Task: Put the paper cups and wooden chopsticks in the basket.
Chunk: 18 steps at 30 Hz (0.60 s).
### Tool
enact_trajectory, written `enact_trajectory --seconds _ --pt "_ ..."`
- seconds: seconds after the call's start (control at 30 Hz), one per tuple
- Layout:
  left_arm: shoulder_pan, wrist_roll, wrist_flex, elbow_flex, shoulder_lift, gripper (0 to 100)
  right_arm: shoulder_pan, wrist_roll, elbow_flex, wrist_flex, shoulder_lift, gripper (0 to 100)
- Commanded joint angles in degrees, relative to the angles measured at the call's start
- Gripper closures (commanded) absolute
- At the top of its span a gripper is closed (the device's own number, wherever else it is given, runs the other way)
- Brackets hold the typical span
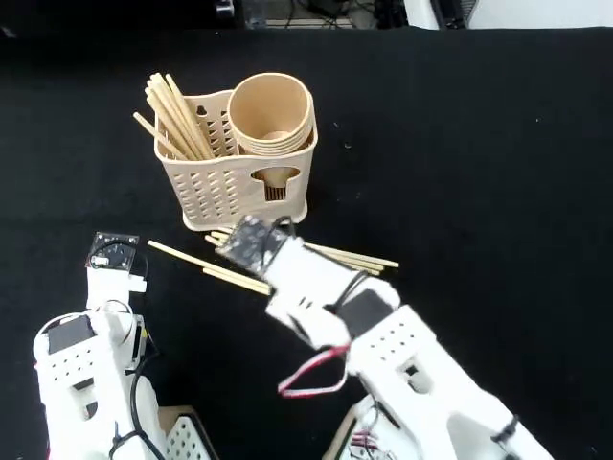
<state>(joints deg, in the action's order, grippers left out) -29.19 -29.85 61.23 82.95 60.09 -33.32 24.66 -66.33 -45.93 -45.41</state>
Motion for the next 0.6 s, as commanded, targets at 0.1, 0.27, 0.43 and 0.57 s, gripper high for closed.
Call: enact_trajectory --seconds 0.1,0.27,0.43,0.57 --pt "1.2 -0.1 -0.7 0.1 0.4 86 2.9 4.8 3.1 0.1 12.5 96.5" --pt "1.2 -0.1 -0.7 0.1 0.4 86 2.8 4.7 11.6 -6.4 22.1 86.1" --pt "1.2 -0.1 -0.7 0.1 0.4 86 1.1 4.7 17.7 -10.1 28.0 84.3" --pt "1.2 -0.1 -0.7 0.1 0.4 86 -4.7 4.6 18.3 -9.8 31.3 84.3"
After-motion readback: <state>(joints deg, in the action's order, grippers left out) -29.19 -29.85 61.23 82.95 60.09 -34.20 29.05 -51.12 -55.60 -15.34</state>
